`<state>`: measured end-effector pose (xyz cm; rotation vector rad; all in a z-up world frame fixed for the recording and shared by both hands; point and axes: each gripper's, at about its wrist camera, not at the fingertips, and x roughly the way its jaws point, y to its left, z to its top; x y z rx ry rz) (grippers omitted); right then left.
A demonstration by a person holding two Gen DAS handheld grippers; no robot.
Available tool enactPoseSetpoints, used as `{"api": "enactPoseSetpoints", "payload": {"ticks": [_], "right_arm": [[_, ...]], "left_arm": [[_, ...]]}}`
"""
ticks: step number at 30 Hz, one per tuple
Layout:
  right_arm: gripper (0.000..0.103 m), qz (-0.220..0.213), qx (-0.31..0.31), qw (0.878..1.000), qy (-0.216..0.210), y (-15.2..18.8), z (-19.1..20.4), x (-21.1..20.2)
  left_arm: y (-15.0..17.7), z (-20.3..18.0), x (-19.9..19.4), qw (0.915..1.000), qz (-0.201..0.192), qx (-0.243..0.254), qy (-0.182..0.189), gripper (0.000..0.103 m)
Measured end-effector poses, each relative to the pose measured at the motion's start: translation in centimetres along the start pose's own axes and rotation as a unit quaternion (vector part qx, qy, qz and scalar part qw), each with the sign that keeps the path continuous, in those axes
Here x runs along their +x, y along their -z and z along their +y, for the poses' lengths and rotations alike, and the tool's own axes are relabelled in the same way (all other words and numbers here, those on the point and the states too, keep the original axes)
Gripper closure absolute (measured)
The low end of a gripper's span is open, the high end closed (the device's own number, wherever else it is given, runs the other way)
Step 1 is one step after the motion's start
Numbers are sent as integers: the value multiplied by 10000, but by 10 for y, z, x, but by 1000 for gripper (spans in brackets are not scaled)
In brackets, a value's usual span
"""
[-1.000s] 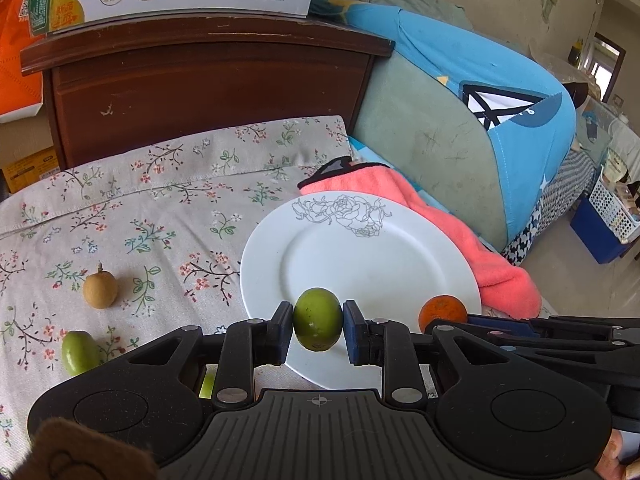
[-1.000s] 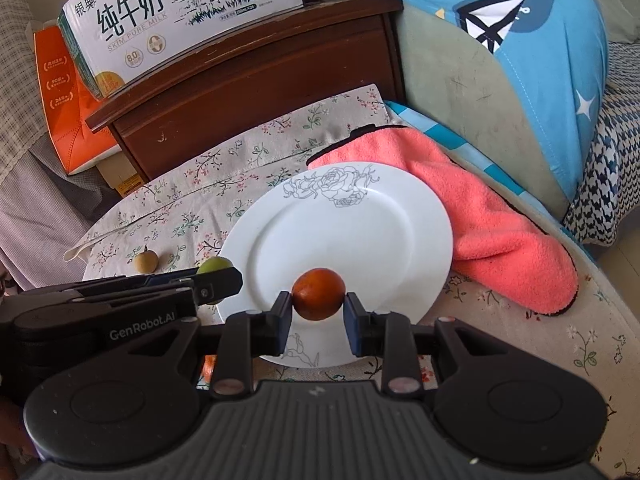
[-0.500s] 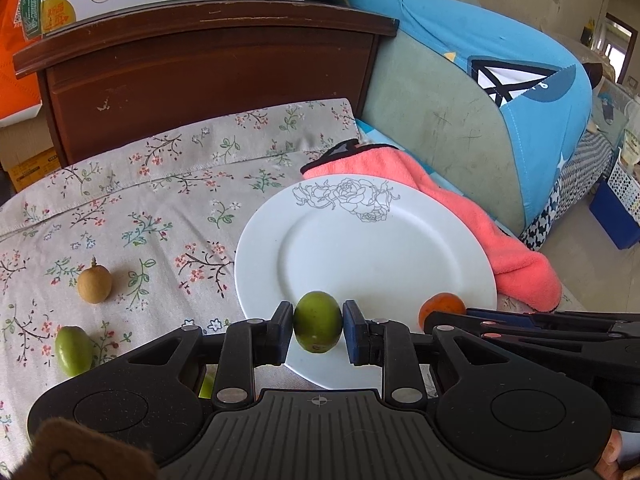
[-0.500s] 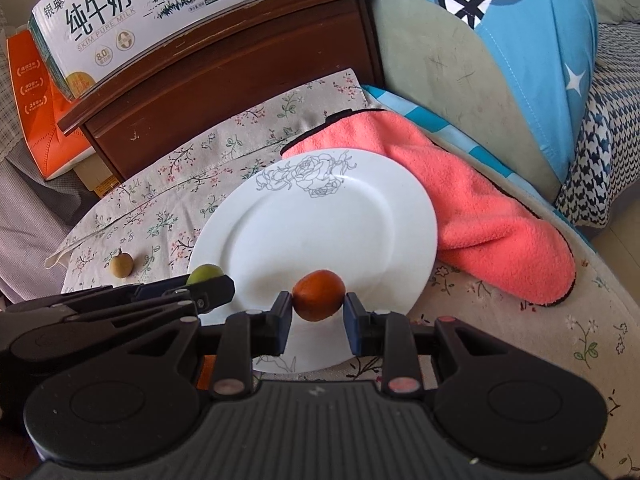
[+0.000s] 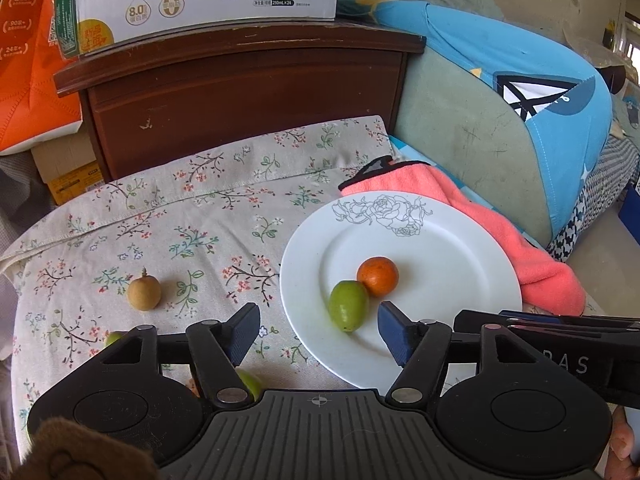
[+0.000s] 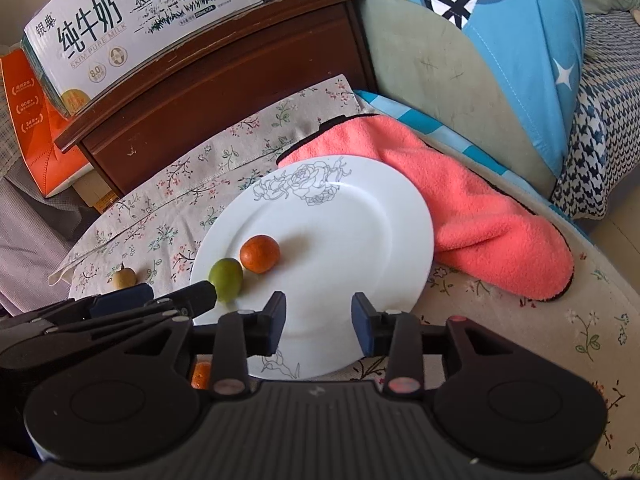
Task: Organize fruits
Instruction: 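Withdraw both open tools from the plate back to the fruit row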
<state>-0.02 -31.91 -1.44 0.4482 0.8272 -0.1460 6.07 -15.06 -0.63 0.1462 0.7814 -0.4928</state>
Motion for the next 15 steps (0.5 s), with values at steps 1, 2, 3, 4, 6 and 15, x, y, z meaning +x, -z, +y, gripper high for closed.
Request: {"api": "enactPoseSetpoints", "payload": {"ticks": [1,2,3,4,6,15], "right_arm": [[64,-10,-26,10000,-17,0,1,-1],[62,-27,-56,10000,-35,0,2,-2],[62,-50,-94,9999,-61,0,4,-3],[61,-63,-128,9999,-93,0,5,-4],[60,-80,-207,9995,-210,0,10,-6],[57,-69,-698,9953,-662,9,36,-13]], "left_arm": [[0,1,-2,10000,-11,19,-38,34],[-1,4,-6,10000,-24,35,-68,31],[-1,6,-9,10000,-31,50,-79,28],[-2,9,-12,9999,-44,46,-83,26],[-4,17,-21,9999,-85,-2,-69,24],[-3,66,-44,9990,-35,-404,-182,23]]}}
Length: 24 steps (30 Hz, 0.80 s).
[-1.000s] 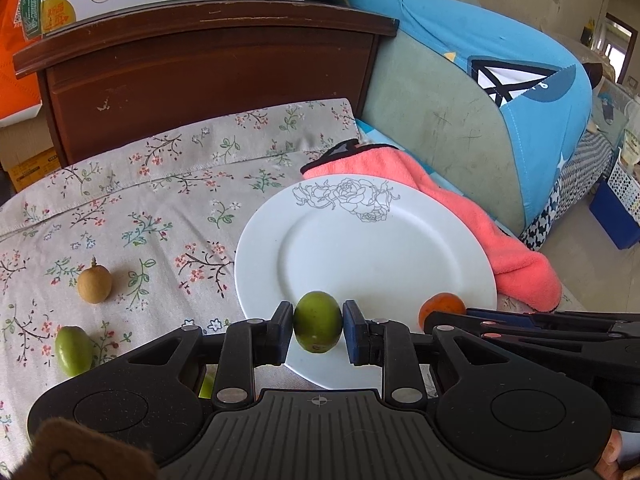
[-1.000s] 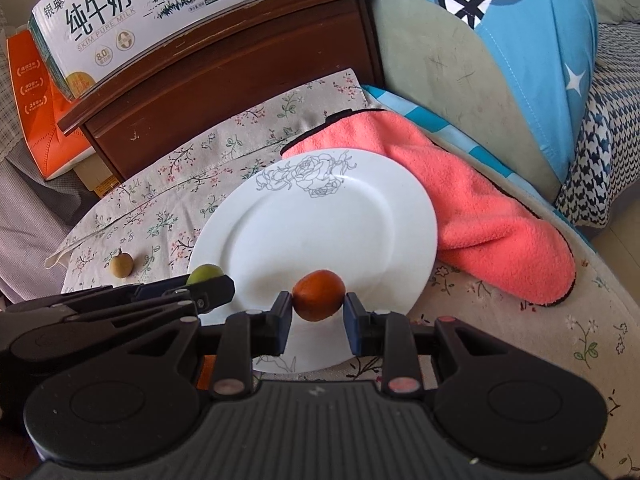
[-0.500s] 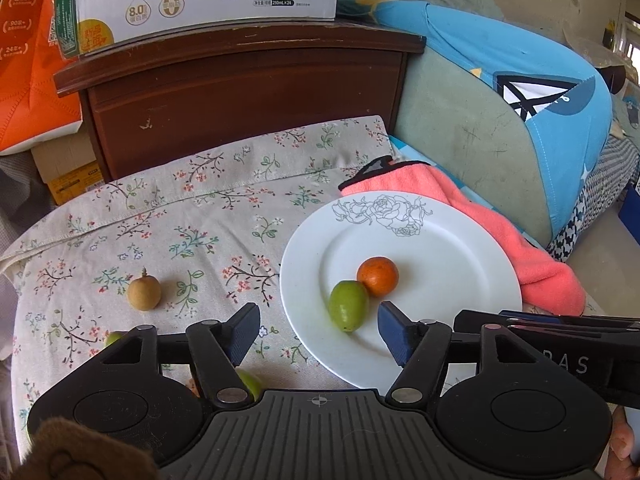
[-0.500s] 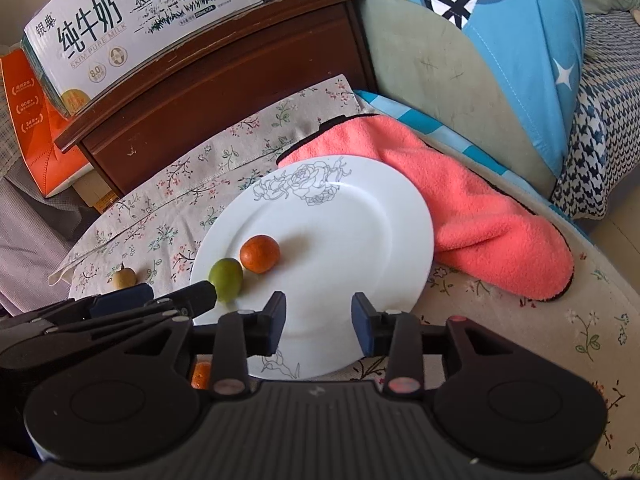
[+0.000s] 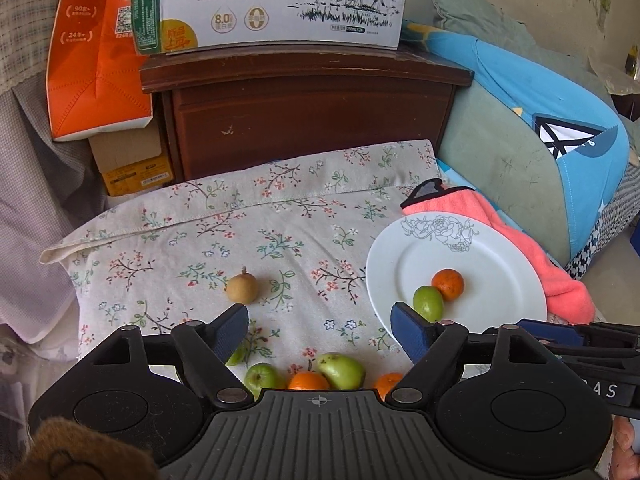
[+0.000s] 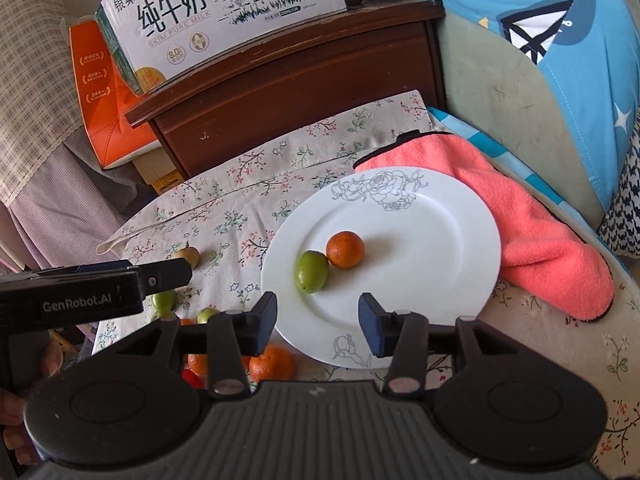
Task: Organize fruits
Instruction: 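Withdraw both open tools from the plate back to the fruit row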
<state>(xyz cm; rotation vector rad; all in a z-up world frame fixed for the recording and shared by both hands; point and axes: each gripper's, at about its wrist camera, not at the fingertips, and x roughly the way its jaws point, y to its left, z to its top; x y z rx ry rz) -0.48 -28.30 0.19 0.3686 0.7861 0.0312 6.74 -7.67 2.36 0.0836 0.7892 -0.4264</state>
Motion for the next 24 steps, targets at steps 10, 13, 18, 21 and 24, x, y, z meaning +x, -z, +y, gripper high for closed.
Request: {"api": "enactPoseSetpoints", "payload": {"ticks": [10,13,18,21,24], "right_arm": [[57,290,-683,9962,-455,20,36,3],[57,382,-891,9932,-651,28,48,4],[57,573,-1124,9885,-835,40,66,12],[58,696,-1232,9863,-846,47,74,20],[59,776,-1355,9841,-844,53,81,26]], "left_arm": [[15,44,-13,9991,142,-180,-368,23],[23,57,-14,9983,234,-317,-437,23],[36,73,-14,9965,454,-552,-425,23],[45,77,-17,9962,544,-626,-263,23],[53,76,-19,9962,629,-586,-127,23]]}}
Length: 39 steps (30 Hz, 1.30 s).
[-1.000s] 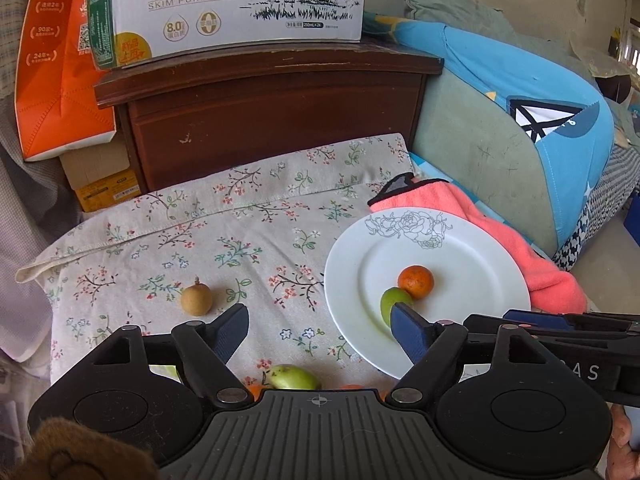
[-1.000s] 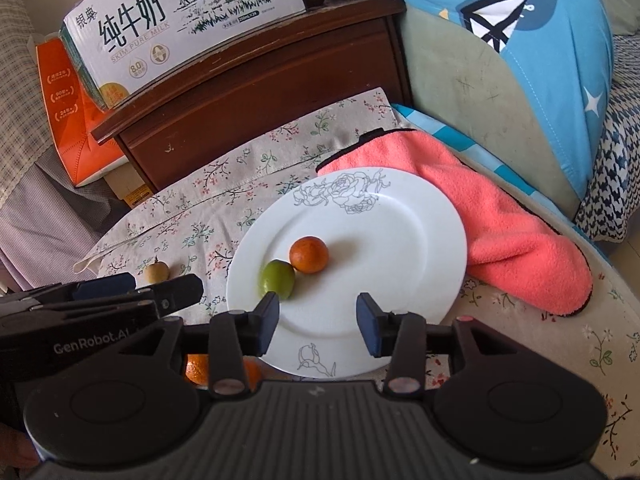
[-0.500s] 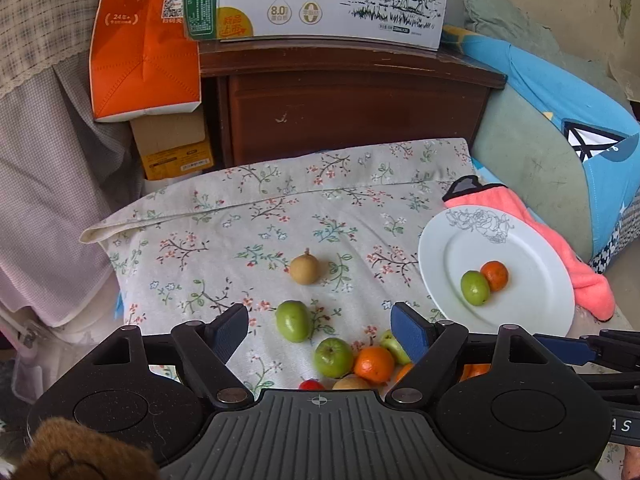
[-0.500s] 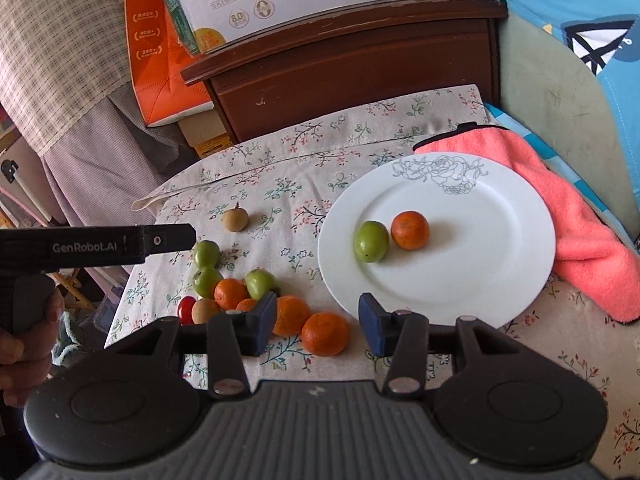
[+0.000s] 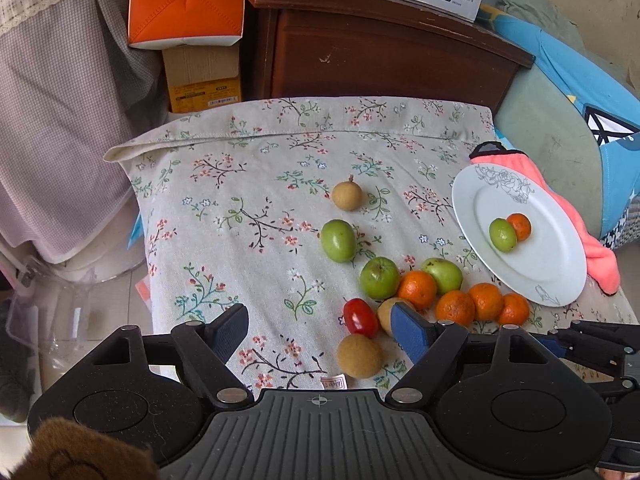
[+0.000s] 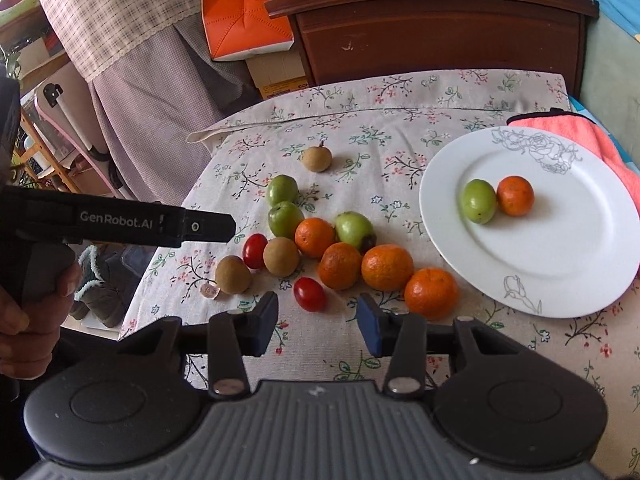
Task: Organize fruits
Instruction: 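Withdraw both open tools from the plate back to the fruit row, then grasp a brown kiwi with the left tool while the right tool grasps a cherry tomato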
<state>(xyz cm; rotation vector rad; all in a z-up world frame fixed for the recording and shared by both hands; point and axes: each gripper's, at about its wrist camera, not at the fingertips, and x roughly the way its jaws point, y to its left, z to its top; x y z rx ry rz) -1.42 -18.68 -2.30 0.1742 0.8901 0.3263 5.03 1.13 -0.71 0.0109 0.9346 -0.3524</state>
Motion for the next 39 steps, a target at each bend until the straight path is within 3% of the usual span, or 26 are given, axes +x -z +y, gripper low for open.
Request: {"api": "enactPoseSetpoints", "payload": {"ticks": [5,15,19,21,25,31,36,39], "right_arm": [[65,99,-206,9997,42,1,10,13],[66,99,-443,9986,279,1,21,30],[73,67,-535,9980,343,1,23,31],[83,43,-566,9977,360,1,22,31],[83,51,-582,9977,341,2,20,28],[83,31,-627,9975,337,4,18,19],[83,72,-604,9974,378,4,15,16],[83,82,-513,9980,355,4,12,14]], "left_arm": [[11,-2,1,9998,89,173,-2,25],[16,0,-1,9995,89,311,-33,25],[16,0,0,9994,127,327,-27,25],[18,-1,2,9993,138,359,-1,25],[20,-6,6,9988,178,461,30,27],[25,-14,10,9979,156,617,146,36],[28,-17,17,9973,183,687,183,54],[29,-21,18,9965,115,808,156,55]]}}
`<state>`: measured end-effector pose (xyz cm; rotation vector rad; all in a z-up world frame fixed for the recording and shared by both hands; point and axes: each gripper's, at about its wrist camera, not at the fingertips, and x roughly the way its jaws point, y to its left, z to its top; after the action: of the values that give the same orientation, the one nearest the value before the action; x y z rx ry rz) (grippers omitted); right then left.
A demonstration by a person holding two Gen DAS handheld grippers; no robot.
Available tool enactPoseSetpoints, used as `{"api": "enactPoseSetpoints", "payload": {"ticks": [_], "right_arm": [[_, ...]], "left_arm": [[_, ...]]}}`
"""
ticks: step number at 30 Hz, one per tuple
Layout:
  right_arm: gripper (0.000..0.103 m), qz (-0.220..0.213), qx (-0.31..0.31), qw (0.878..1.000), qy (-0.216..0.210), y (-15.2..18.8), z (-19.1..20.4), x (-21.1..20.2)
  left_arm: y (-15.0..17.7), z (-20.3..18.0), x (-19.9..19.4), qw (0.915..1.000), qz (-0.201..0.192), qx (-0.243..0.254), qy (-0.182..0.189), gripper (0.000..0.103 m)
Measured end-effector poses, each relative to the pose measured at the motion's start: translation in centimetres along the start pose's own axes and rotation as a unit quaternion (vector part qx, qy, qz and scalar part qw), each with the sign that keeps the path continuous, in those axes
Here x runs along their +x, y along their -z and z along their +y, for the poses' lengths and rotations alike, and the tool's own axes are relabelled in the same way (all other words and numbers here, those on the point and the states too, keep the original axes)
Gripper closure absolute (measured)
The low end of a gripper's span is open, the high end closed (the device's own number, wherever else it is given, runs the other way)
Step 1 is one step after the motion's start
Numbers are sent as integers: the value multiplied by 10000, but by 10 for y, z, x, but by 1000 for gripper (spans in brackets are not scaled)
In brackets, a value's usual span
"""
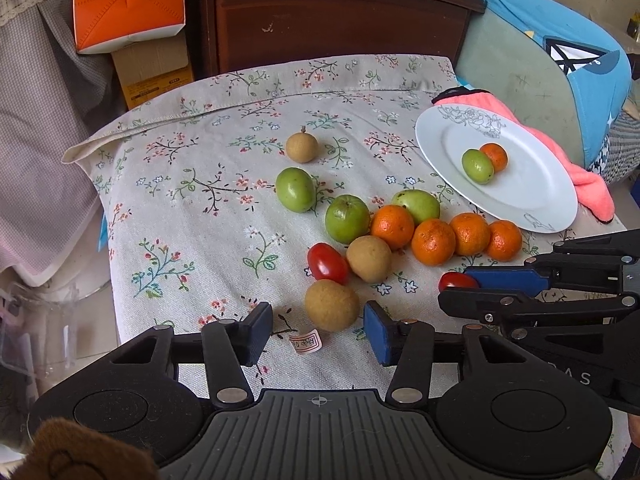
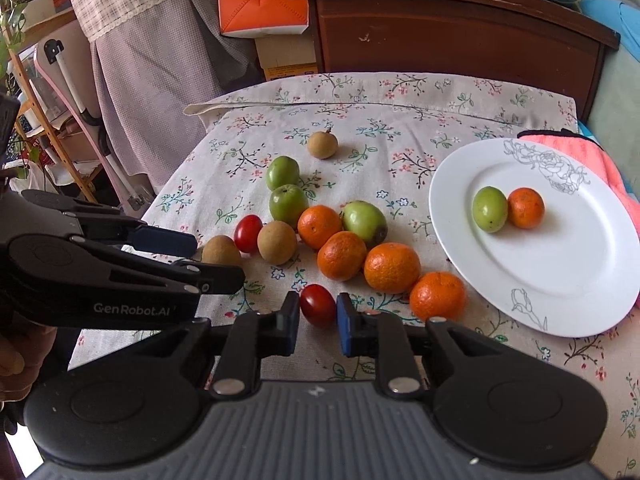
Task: Organize fruits
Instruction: 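Grasp a brown kiwi with the left tool while the right tool grasps a cherry tomato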
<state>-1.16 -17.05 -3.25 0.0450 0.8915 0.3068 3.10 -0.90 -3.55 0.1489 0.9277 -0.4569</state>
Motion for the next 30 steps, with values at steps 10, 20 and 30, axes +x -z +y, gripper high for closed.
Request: {"api": "enactPoseSetpoints", "payload": {"ticks": [10,20,30], "right_arm": [[83,67,215,9997,-62,1,-7,-1],[83,43,268,9995,-174,-1,-7,-4],[83,-462,520,9974,-197,-17,-24,-35]], "left_arm": [[0,-8,2,9997,-133,215,-26,76],[-4,-9,-8,9996,-241,133,47,76],[-29,-18,-29,9975,-678,-69,157,76]]}}
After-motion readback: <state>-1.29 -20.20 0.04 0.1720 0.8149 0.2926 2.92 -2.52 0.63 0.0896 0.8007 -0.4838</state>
